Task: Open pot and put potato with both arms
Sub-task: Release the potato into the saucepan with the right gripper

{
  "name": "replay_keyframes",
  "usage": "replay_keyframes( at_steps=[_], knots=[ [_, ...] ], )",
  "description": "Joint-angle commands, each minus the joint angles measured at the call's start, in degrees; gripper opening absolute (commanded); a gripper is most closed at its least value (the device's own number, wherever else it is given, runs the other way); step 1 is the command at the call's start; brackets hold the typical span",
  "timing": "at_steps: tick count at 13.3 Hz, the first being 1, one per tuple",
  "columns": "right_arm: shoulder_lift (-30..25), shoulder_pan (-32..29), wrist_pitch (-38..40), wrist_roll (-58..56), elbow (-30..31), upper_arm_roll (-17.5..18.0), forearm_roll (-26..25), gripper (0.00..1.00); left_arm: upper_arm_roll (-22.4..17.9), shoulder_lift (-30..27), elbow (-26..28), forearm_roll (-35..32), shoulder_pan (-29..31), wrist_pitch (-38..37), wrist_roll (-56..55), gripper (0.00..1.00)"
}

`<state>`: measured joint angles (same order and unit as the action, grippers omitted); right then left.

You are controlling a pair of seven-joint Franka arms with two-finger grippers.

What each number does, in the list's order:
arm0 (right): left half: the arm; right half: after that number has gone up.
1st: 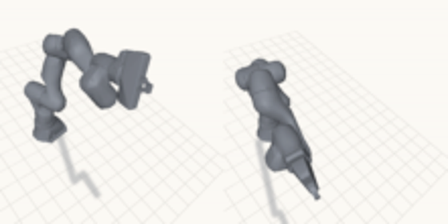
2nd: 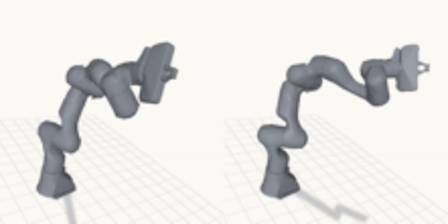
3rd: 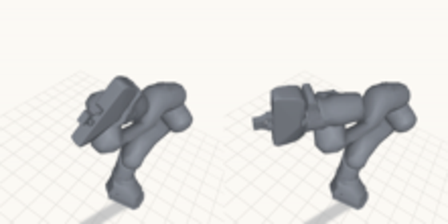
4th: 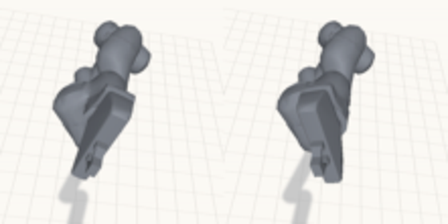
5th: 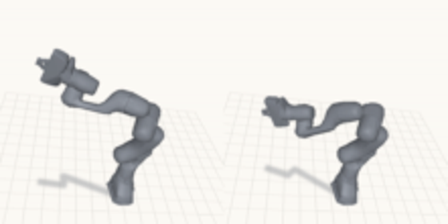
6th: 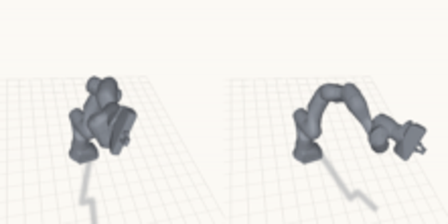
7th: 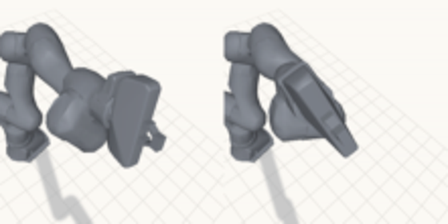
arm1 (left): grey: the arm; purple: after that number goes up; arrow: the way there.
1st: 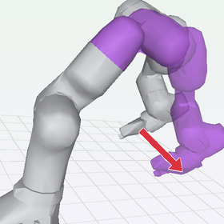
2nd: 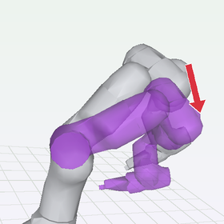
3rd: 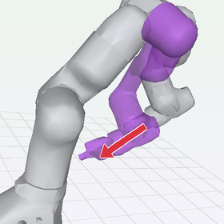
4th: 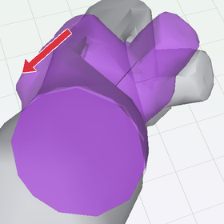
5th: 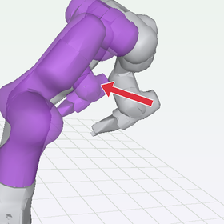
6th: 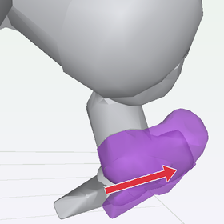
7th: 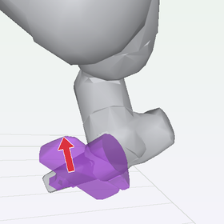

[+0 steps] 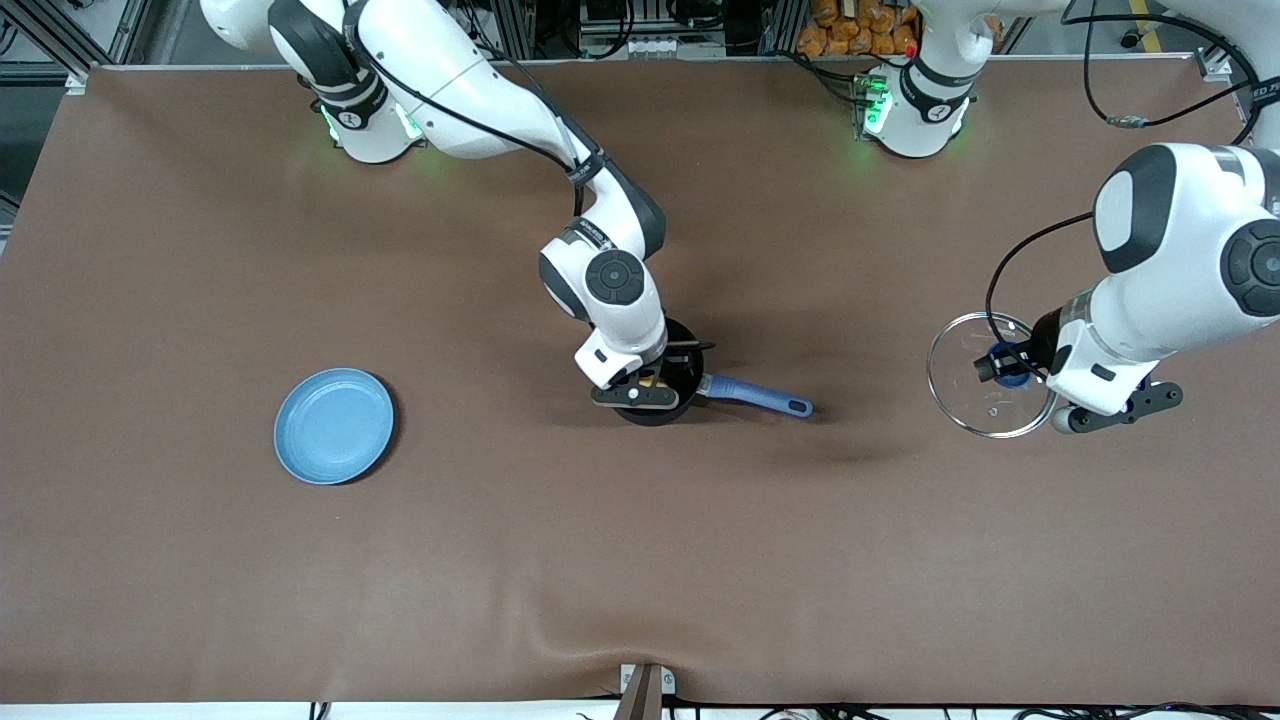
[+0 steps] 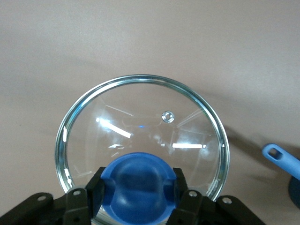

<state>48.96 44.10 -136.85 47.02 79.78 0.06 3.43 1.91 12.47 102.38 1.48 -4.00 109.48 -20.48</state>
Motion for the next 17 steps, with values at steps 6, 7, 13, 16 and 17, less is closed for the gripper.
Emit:
replay_keyframes(
  at_steps=[6, 7, 13, 16, 17],
  knots=[
    [-8.4, -1.6, 12.5, 0.7, -0.5, -0.4, -1.1, 1.00, 0.3, -4.5, 17.6, 0.5, 0.6, 17.9, 1.1, 0.00],
    [-10.7, -2.6, 14.7, 0.7, -0.5, -0.3, -1.1, 1.00, 0.3, -4.4, 19.5, 0.5, 0.6, 20.7, 1.1, 0.00],
    [-23.2, -15.2, 33.1, -6.1, -0.3, -0.3, -2.0, 1.00, 0.3, -1.4, 27.2, 0.3, 0.8, 34.5, 3.0, 0.00],
    [-26.5, -21.1, 35.9, -11.5, -0.3, -0.3, -4.5, 1.00, 0.3, 1.9, 27.9, 0.3, 1.4, 39.1, 5.4, 0.00],
    [-27.3, -23.2, 37.6, -15.2, -0.3, -0.3, -5.4, 1.00, 0.3, 3.2, 27.8, 0.3, 2.0, 40.3, 6.4, 0.00]
  ],
)
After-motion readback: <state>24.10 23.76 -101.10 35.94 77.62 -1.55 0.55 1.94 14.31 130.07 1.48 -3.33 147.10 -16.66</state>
